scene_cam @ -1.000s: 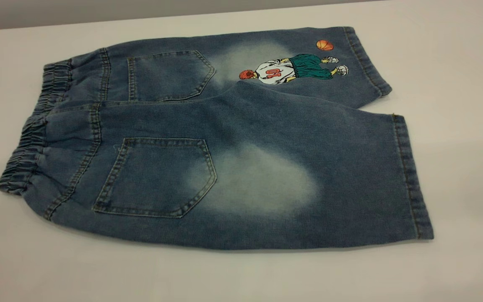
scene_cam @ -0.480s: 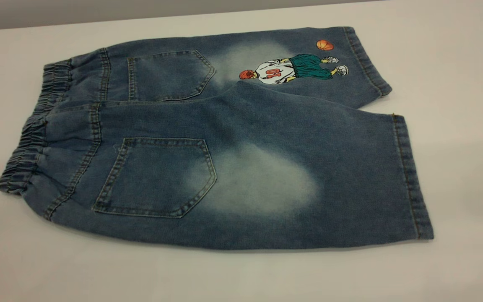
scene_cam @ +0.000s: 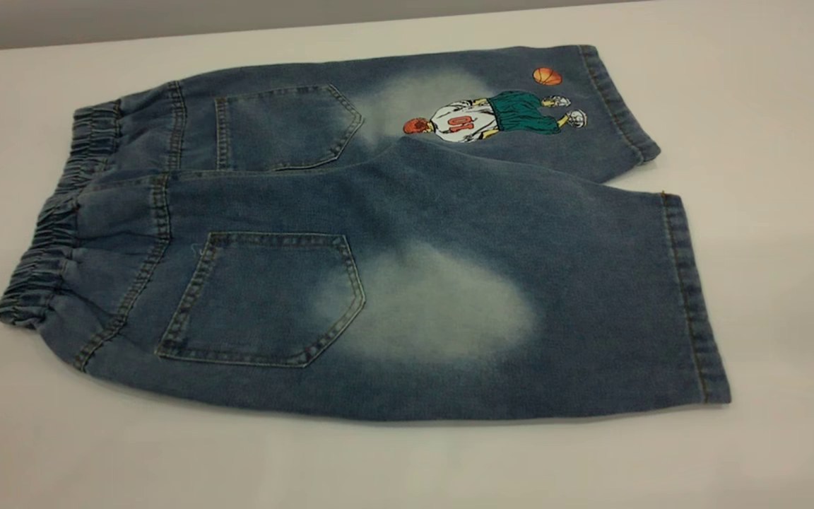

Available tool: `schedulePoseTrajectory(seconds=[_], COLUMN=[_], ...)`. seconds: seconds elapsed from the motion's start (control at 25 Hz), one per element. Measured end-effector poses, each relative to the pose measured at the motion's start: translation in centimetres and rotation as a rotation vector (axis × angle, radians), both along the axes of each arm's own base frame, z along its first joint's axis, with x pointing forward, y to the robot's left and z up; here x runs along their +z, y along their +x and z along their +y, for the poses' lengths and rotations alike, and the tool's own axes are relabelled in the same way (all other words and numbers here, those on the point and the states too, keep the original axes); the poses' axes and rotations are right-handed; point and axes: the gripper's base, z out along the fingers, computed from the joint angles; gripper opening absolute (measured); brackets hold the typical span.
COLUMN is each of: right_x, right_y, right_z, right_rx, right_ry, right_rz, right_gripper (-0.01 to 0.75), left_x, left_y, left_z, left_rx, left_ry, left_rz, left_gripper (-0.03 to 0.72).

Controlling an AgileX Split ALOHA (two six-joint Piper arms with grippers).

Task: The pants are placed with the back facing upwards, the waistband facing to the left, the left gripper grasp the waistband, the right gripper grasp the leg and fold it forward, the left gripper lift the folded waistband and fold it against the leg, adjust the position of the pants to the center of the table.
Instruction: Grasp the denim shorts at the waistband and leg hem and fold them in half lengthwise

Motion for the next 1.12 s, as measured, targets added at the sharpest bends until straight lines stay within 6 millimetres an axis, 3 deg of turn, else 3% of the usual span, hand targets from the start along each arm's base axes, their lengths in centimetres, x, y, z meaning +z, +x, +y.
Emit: schedulePoseTrajectory(seconds=[0.28,0.52,0.76,0.92,1.12], right_x=[4.2,4.0,0.3,-2.6,-7.7], right_y=[4.3,10.8,16.2,18.4,19.9], right_z=[1.3,3.0,5.3,6.7,7.6], right_rx=[0.058,0.141,0.271,0.379,0.384], right_ry=[0.12,0.23,0.352,0.463,0.613], right_rz=[-0.035,0.068,0.324,0.445,0.559], right_gripper=[0.447,0.447,0.447,0.447,0.447], left_x=[1.6,0.6,-0.9,-2.1,-3.7], left_y=[6.5,13.1,18.6,21.5,23.7], left_z=[-0.1,0.0,0.4,0.4,0.4], left_rx=[0.034,0.075,0.089,0.065,0.055], left_ry=[-0.127,-0.22,-0.17,-0.128,-0.116], left_rz=[-0.025,-0.017,0.027,0.143,0.254], left_gripper=[0.433,0.433,0.433,0.433,0.433])
